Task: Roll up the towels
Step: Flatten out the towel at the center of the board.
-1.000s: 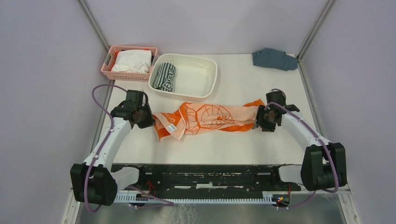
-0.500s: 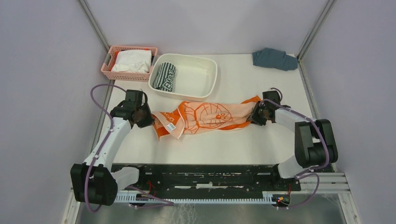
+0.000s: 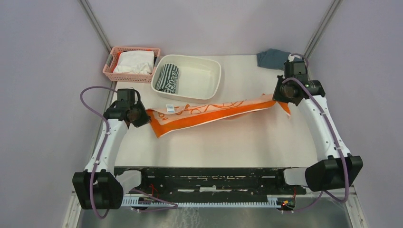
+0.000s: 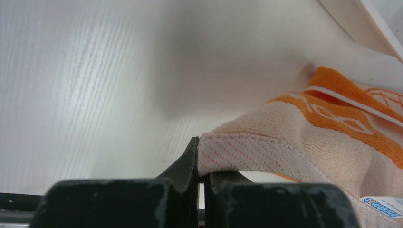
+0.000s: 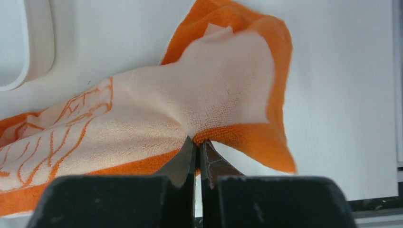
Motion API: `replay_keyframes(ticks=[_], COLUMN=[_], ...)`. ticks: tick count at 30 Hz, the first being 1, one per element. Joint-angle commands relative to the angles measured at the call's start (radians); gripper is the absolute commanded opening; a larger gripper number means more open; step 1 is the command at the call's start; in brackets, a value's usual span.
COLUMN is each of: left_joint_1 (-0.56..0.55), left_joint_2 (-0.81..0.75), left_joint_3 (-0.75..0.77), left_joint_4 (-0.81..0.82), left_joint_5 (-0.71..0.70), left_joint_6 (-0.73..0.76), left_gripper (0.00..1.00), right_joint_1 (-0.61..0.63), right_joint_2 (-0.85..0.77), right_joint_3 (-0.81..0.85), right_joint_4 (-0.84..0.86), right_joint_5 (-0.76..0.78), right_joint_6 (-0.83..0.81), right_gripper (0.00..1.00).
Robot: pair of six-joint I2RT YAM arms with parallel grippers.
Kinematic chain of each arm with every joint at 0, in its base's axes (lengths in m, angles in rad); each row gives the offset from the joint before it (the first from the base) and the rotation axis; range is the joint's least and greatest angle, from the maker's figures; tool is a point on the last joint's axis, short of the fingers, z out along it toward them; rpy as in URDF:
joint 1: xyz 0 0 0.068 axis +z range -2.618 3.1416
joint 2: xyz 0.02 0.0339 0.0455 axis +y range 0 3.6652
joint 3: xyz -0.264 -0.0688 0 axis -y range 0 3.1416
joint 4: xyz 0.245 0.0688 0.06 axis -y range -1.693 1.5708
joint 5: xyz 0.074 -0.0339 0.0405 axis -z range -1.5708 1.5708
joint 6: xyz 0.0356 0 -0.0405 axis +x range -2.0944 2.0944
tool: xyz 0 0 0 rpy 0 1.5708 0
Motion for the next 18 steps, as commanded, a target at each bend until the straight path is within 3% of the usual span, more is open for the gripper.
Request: replay_keyframes(ticks=[1,5,10,18], left_joint_1=[0.044,0.053,0.053,0.054], left_joint_2=[-0.004,0.004,0.047,0.136], left_joint_3=[-0.017,-0.073,-0.125,-0.090], left_joint_4=[0.014,0.057,0.128,0.169], left_joint_5=[0.014,0.056,0.078,-0.002], left_joint_6=[-0.038,-0.059,-0.079,-0.050], left_gripper=[0.03,0.03,0.03,0.03], right_joint_1=[-0.012,-0.012,-0.013,-0.094], right_joint_2=[0.029,0.080,0.147,0.081], right_joint_3=[0.082,0.006,-0.056,-0.216], right_joint_4=[-0.241,-0.110,-0.004,0.045], right_joint_5=[0.166,0.041,-0.005,0.011], right_joint_6=[-0.111,-0.112,-0.096,-0.025], right_gripper=[0.08,0.22,0.44,0.53])
